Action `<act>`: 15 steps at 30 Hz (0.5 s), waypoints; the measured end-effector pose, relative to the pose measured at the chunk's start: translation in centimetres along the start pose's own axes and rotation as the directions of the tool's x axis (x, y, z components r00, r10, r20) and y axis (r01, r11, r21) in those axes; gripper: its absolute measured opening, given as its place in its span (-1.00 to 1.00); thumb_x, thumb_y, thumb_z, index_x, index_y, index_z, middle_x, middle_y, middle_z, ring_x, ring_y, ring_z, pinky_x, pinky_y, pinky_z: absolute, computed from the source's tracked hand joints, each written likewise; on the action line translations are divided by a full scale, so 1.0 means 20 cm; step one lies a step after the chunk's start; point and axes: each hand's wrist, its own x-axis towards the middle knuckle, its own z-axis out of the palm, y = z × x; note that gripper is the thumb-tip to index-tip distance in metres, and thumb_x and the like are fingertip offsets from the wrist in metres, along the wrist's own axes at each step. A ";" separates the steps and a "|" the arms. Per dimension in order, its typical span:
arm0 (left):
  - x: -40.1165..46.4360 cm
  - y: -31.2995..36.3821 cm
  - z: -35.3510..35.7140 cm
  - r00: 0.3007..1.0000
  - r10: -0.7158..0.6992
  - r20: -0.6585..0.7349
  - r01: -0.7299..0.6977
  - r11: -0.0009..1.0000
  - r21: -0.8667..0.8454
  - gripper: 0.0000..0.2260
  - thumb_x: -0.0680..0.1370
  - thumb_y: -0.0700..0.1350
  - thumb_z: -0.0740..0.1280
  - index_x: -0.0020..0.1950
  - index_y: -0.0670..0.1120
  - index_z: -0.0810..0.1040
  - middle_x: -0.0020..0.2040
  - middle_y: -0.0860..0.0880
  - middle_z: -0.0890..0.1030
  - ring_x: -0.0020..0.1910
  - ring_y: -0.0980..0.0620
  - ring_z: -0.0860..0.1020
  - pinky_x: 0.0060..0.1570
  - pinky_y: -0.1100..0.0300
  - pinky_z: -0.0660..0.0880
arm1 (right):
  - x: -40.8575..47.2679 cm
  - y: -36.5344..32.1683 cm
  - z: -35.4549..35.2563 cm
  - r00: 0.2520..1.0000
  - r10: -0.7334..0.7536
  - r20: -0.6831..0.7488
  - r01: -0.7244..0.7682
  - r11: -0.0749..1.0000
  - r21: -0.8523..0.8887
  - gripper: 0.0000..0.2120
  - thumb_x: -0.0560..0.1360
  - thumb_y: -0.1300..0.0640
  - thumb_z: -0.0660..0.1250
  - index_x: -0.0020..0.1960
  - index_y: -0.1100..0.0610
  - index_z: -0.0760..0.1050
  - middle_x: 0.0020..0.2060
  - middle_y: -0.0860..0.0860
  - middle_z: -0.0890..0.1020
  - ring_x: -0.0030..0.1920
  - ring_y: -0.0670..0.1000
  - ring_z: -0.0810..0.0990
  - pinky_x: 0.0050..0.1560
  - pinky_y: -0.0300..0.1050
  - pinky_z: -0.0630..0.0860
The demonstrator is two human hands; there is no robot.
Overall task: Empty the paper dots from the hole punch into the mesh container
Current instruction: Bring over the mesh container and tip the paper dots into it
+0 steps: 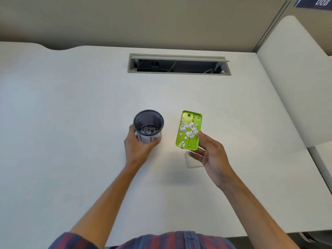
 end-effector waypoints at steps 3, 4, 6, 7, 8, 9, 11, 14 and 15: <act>-0.12 0.01 0.00 1.000 0.005 0.011 -0.005 1.000 -0.008 -0.37 0.18 0.06 0.62 0.20 0.05 0.49 0.05 0.16 0.65 0.01 0.21 0.62 -0.01 0.22 0.58 | -0.01 0.01 -0.01 1.000 -0.022 -0.005 0.022 1.000 0.003 -0.75 0.38 -0.04 0.41 -0.06 0.07 0.72 -0.10 0.05 0.74 -0.17 0.00 0.70 -0.22 -0.17 0.63; -0.15 0.01 0.00 1.000 0.006 0.015 -0.006 1.000 -0.005 -0.38 0.19 0.05 0.62 0.19 0.05 0.49 0.05 0.16 0.65 0.00 0.23 0.62 -0.02 0.25 0.58 | -0.01 0.01 -0.01 1.000 -0.029 -0.010 0.029 1.000 0.003 -0.76 0.38 -0.04 0.41 -0.06 0.07 0.72 -0.10 0.05 0.74 -0.18 0.00 0.70 -0.22 -0.18 0.63; -0.20 0.03 0.00 1.000 0.013 0.020 -0.013 1.000 0.003 -0.39 0.21 0.03 0.63 0.20 0.05 0.49 0.06 0.15 0.66 0.01 0.24 0.62 -0.04 0.29 0.56 | -0.02 0.00 0.00 0.999 -0.048 -0.011 0.048 0.999 -0.001 -0.78 0.39 -0.03 0.40 -0.07 0.06 0.72 -0.11 0.04 0.74 -0.18 0.00 0.71 -0.22 -0.18 0.63; -0.23 0.03 0.01 1.000 0.015 0.026 -0.016 1.000 0.007 -0.39 0.21 0.03 0.63 0.20 0.06 0.49 0.06 0.14 0.66 0.01 0.25 0.61 -0.05 0.32 0.55 | -0.01 0.00 -0.01 0.998 -0.061 -0.009 0.061 0.998 -0.009 -0.79 0.41 -0.02 0.39 -0.08 0.05 0.72 -0.11 0.02 0.75 -0.18 -0.01 0.71 -0.22 -0.18 0.63; -0.25 0.04 0.01 0.999 0.018 0.031 -0.018 1.000 0.011 -0.40 0.21 0.03 0.63 0.19 0.07 0.49 0.06 0.15 0.65 0.00 0.26 0.61 -0.06 0.35 0.54 | -0.01 0.00 -0.01 0.997 -0.073 -0.006 0.072 0.997 -0.021 -0.81 0.44 -0.01 0.39 -0.08 0.04 0.72 -0.12 0.01 0.75 -0.18 -0.02 0.72 -0.22 -0.19 0.62; -0.27 0.04 0.01 0.999 0.021 0.038 -0.021 1.000 0.012 -0.40 0.22 0.02 0.63 0.19 0.08 0.49 0.05 0.16 0.65 0.00 0.28 0.61 -0.07 0.38 0.52 | -0.01 0.00 -0.01 0.996 -0.086 -0.006 0.086 0.996 -0.033 -0.83 0.48 0.02 0.37 -0.08 0.05 0.71 -0.12 0.00 0.75 -0.18 -0.02 0.72 -0.21 -0.20 0.62; -0.31 0.04 0.01 0.999 0.025 0.048 -0.026 1.000 0.015 -0.40 0.22 0.00 0.64 0.19 0.09 0.49 0.05 0.16 0.65 0.00 0.29 0.60 -0.09 0.42 0.50 | 0.00 -0.01 0.00 0.994 -0.114 -0.001 0.113 0.991 -0.064 -0.84 0.56 0.08 0.33 -0.04 0.07 0.68 -0.12 0.00 0.75 -0.17 -0.01 0.72 -0.20 -0.20 0.62; -0.36 0.03 0.01 0.998 0.028 0.053 -0.028 1.000 0.012 -0.39 0.22 -0.02 0.64 0.20 0.09 0.48 0.07 0.14 0.66 0.02 0.29 0.60 -0.07 0.43 0.49 | 0.02 -0.01 0.01 0.988 -0.150 0.022 0.151 0.981 -0.119 -0.85 0.59 0.10 0.31 0.01 0.08 0.66 -0.11 0.00 0.74 -0.17 -0.01 0.72 -0.19 -0.20 0.61; -0.36 0.03 0.01 0.998 0.028 0.054 -0.029 0.999 0.014 -0.38 0.22 -0.02 0.63 0.21 0.08 0.48 0.08 0.14 0.66 0.03 0.28 0.60 -0.06 0.43 0.48 | 0.02 -0.01 0.02 0.987 -0.160 0.030 0.162 0.977 -0.137 -0.85 0.59 0.10 0.31 0.03 0.09 0.65 -0.12 0.00 0.74 -0.16 -0.01 0.72 -0.19 -0.21 0.61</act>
